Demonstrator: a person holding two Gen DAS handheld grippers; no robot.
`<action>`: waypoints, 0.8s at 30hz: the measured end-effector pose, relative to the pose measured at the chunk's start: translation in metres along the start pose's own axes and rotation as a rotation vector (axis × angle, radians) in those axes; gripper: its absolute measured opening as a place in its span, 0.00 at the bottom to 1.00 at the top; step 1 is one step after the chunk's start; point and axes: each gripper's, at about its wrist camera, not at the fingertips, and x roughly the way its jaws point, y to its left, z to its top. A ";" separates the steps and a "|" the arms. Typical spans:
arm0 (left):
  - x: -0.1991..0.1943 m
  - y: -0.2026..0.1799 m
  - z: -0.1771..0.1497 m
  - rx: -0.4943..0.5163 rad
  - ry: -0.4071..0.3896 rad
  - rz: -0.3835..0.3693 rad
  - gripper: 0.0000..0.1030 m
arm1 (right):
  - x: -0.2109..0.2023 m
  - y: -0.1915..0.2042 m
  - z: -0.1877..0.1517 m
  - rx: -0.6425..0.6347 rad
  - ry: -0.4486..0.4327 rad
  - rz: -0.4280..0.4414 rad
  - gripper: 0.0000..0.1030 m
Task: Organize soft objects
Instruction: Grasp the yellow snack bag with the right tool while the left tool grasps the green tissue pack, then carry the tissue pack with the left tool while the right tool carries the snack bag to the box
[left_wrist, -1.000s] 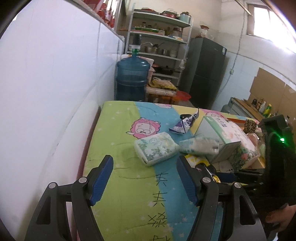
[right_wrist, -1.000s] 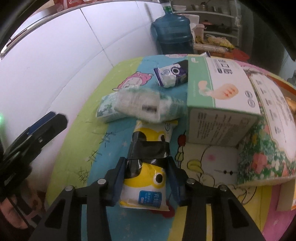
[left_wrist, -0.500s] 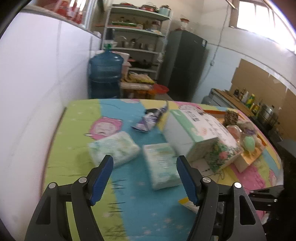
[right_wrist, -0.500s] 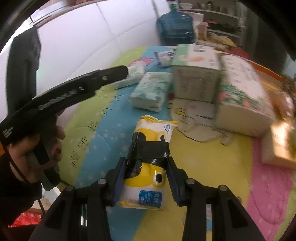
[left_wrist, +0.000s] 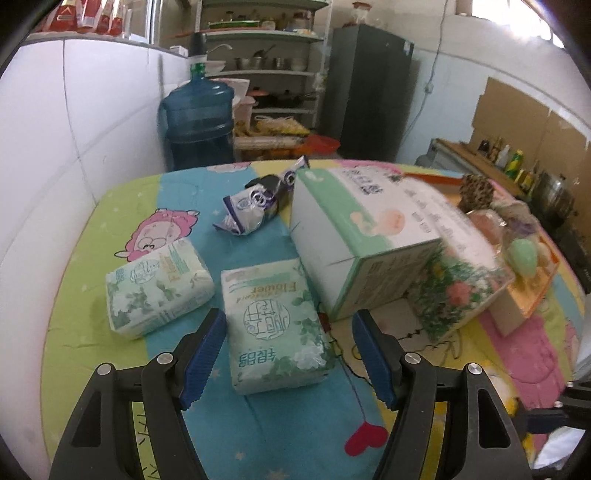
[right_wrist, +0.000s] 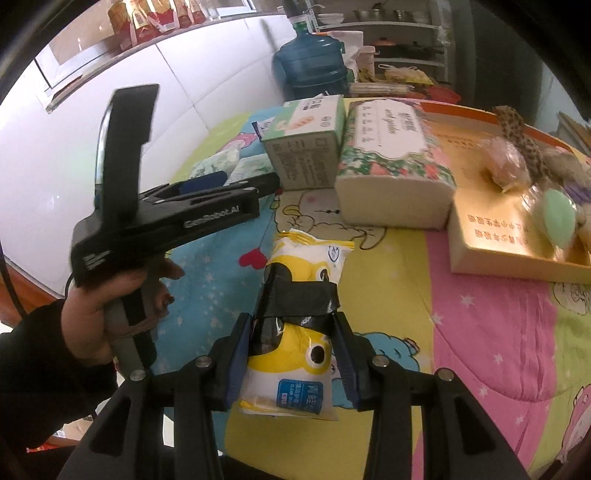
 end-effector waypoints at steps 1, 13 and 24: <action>0.002 0.000 0.000 0.001 0.005 0.010 0.70 | 0.000 -0.002 0.000 0.003 0.000 0.001 0.42; 0.011 0.015 -0.007 -0.098 0.040 -0.006 0.51 | -0.003 -0.014 0.001 0.000 0.003 0.018 0.42; -0.038 0.018 -0.018 -0.079 0.004 -0.044 0.50 | -0.008 0.003 0.005 -0.039 -0.026 0.050 0.42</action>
